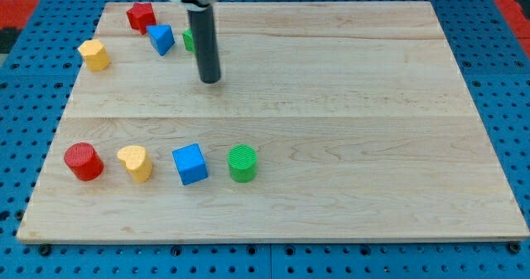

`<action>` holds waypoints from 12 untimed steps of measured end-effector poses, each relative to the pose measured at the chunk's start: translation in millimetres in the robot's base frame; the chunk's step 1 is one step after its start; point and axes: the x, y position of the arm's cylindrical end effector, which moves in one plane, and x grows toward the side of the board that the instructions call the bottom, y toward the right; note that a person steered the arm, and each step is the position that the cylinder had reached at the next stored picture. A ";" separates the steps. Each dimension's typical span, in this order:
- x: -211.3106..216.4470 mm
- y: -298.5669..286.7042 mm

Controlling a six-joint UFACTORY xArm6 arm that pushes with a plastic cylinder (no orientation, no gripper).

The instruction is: Move the green circle to the top center

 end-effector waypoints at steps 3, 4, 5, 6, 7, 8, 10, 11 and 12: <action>103.8 116.1; 135.4 134.7; 213.4 139.2; 243.3 70.1; 233.8 32.6; 192.7 82.2; 145.1 59.3; 150.5 32.8; 113.0 17.9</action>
